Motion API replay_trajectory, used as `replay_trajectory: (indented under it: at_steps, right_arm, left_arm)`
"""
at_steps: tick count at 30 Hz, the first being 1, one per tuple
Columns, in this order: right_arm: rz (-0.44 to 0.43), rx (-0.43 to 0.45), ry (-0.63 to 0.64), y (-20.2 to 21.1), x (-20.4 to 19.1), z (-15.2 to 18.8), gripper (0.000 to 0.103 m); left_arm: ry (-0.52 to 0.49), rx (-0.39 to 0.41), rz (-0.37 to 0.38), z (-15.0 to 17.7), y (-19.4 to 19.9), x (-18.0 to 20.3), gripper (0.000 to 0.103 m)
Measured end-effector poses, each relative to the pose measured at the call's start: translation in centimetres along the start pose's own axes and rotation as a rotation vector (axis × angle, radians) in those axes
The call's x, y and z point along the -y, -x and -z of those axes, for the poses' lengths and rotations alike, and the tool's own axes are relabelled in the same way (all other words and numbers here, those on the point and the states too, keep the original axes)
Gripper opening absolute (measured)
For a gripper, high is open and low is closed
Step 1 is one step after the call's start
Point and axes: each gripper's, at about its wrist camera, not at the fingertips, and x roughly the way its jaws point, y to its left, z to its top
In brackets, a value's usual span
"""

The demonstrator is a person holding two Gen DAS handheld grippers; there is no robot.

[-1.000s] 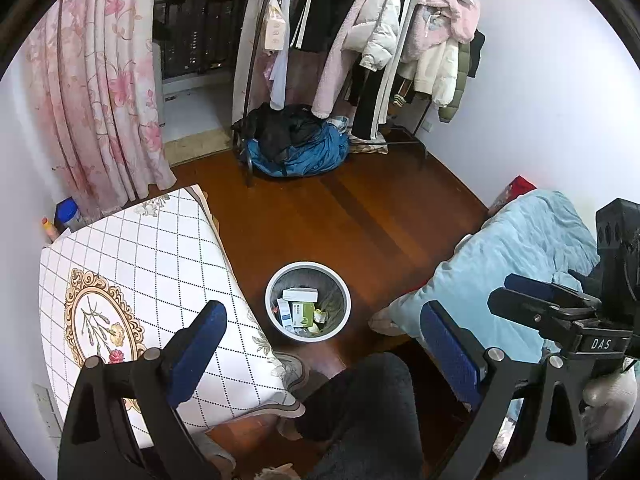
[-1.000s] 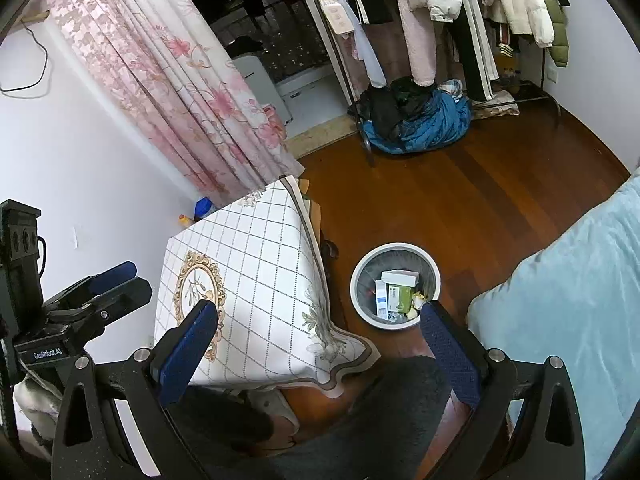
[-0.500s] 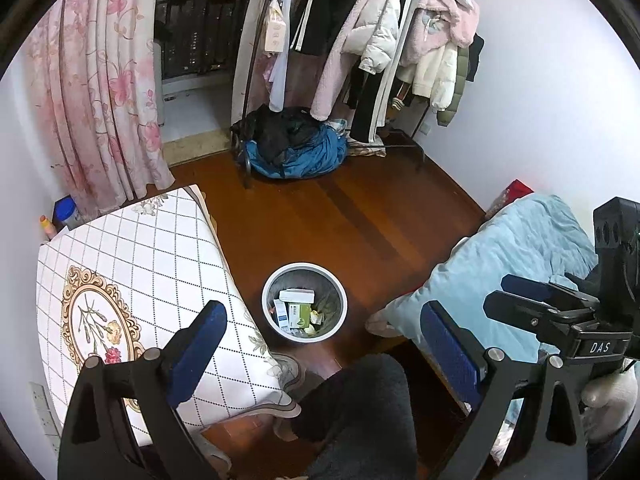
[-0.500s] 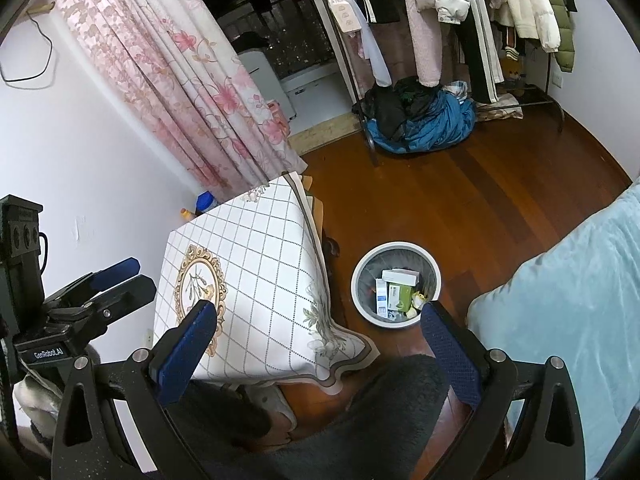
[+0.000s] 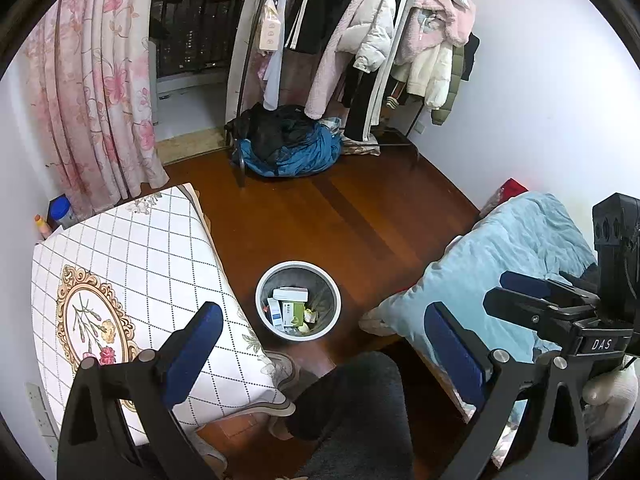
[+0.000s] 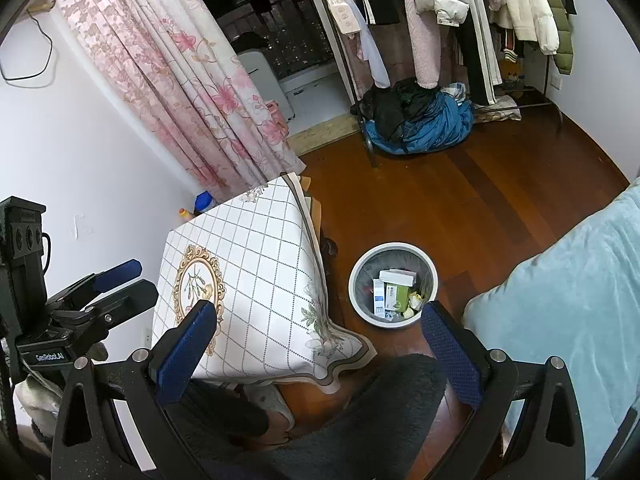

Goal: Collect trash

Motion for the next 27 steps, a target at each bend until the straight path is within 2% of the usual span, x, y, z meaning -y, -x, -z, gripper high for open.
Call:
replay_trajectory:
  at_steps: [8, 27]
  right_arm:
    - [-0.012, -0.011, 0.010, 0.69, 0.31, -0.20, 0.103]
    - [-0.020, -0.026, 0.047, 0.86, -0.37, -0.65, 0.103]
  left_arm:
    - [0.005, -0.004, 0.021, -0.01, 0.22, -0.13, 0.103]
    - [0.007, 0.010, 0.012, 0.07, 0.91, -0.58, 0.103]
